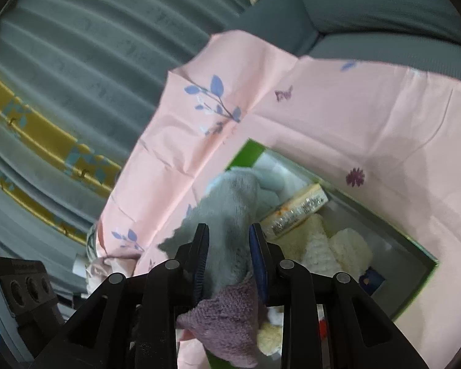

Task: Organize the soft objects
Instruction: 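Lower the cloths into the green box and open the right gripper, then move the right gripper back to the green knitted cloth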

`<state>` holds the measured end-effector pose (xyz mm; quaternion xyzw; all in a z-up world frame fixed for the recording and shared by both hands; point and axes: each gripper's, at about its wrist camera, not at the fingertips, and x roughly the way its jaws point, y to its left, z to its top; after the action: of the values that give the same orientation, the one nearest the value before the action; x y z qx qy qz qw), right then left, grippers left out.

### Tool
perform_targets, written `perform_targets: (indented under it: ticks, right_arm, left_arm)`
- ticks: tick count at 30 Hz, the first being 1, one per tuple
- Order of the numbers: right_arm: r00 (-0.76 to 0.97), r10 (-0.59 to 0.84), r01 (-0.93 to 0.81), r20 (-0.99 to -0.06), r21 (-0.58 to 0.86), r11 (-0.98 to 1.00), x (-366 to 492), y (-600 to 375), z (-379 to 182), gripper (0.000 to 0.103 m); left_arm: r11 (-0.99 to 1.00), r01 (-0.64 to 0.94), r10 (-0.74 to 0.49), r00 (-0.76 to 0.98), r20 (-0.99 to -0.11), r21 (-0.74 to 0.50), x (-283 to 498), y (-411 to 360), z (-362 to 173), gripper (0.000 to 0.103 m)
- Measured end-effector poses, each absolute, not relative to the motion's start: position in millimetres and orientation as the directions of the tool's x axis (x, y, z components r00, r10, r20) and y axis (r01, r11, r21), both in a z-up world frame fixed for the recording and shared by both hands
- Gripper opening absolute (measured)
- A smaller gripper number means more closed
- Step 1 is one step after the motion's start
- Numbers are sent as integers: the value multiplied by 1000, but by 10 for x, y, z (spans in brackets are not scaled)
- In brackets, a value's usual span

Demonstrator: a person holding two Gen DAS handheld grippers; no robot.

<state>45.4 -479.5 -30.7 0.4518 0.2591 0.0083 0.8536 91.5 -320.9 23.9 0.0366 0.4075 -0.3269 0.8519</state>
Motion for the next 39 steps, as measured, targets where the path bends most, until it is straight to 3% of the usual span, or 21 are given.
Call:
perform_targets:
  ticks: [2,3,5,6,7,14,21,29,33,39]
  right_arm:
    - [872,234,216,-431,766,605,412,-4775,-237,31]
    - [876,224,211,-427,758,617,371,-4751,-178,40]
    - [887,211,196,-411,748,634,312,-4700,-81,55]
    - [892,205,187,-403,742,644,284,-4663,-27,63]
    - [895,203,180,-397,738,650,271,-4628,16,65]
    - [908,281,15,-312,693,721,103,-4142,446,84]
    - [829,454,-108,-326,703,703,200,-3538,545,85]
    - [697,587,-191,-411,683,705,375,-2673,429,85]
    - [606,634,-220,-481,664,715,524,-2230,264,85]
    - [549,563,-134,-618,599,789,775,-1937,-102,85]
  left_arm:
    - [791,577,-525,470,-710,-204,881,-3125,333,16]
    - [793,572,-529,478,-701,-209,861,-3064,384,18]
    - [803,556,-533,508,-677,-216,810,-2922,499,41]
    - [815,538,-526,533,-663,-215,781,-2830,558,48]
    - [823,527,-521,552,-651,-211,758,-2762,601,56]
    - [887,422,-438,644,-627,-187,664,-2123,799,73]
    - [950,246,-309,669,-676,-191,710,-1261,634,75]
    - [981,92,-189,628,-755,-168,711,-469,17,75]
    - [969,66,-231,572,-787,-237,735,-289,-303,75]
    - [945,85,-308,549,-777,-315,807,-275,-487,74]
